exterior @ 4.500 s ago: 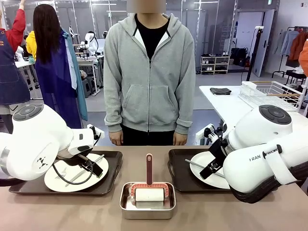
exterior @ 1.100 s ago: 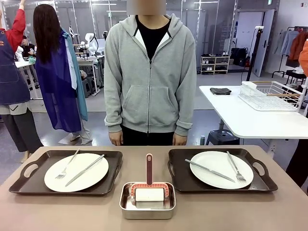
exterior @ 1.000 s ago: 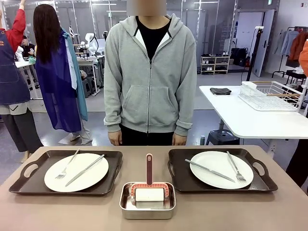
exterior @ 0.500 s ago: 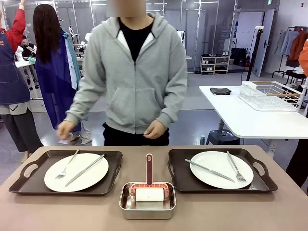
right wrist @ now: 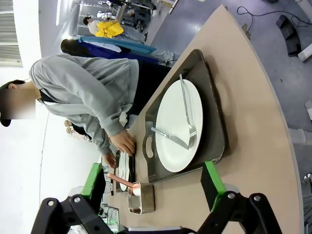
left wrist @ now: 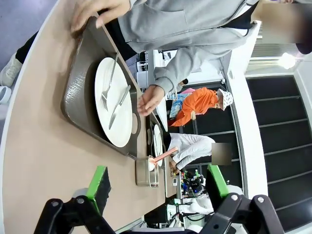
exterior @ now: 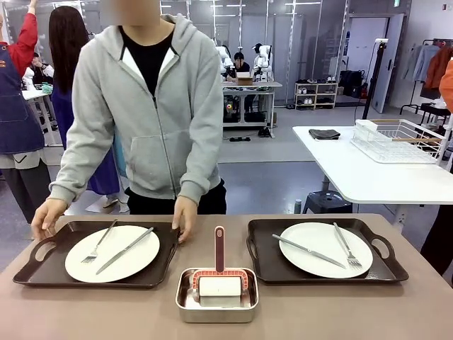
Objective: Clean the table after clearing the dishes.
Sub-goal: When the left (or right) Handle tray is removed, use the left hand (or right hand) to clean the left (or right) side of the table with the Lint Roller.
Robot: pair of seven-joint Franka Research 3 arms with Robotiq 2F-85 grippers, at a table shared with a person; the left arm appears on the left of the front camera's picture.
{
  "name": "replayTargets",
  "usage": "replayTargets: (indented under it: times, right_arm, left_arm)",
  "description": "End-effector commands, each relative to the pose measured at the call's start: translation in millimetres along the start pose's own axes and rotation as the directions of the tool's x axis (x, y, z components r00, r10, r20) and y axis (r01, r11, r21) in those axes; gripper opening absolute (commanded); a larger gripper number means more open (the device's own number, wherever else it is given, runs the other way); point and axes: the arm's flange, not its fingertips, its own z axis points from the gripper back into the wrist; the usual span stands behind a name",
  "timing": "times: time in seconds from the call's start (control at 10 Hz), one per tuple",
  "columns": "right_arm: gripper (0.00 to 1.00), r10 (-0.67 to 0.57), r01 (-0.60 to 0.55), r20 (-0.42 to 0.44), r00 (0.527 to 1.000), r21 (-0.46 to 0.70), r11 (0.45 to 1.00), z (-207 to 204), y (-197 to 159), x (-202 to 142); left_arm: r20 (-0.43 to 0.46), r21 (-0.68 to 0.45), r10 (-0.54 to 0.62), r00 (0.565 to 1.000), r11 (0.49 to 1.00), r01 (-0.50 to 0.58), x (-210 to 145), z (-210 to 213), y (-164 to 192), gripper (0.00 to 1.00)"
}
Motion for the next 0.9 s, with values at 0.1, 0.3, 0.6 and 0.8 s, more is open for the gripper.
replayTargets:
  times: [0.1,0.3,0.6,0.8]
  right_arm:
    - [1.0,-0.002,0.002,0.008,1.0,0.013,1.0,3.0,0.6,0.2]
    - [1.0,-0.002,0.002,0.008,1.0,0.013,1.0,3.0,0.6,0.2]
    - [1.0,-0.002,0.002,0.008,1.0,0.013,1.0,3.0,0.6,0.2]
    - [1.0,-0.002,0.002,0.008,1.0,0.013,1.0,3.0,0.6,0.2]
  left_arm:
    - [-0.009,-0.009,-0.004,1.0,1.0,0.004,-0.2,2.5,-1.8,1.0]
    - [-0.009,-0.009,-0.004,1.0,1.0,0.004,-0.2,2.5,-1.8,1.0]
    - [-0.009,-0.009,-0.004,1.0,1.0,0.004,-0.2,2.5,-1.8,1.0]
    - [-0.009,-0.009,-0.004,1.0,1.0,0.004,-0.2,2.5,-1.8,1.0]
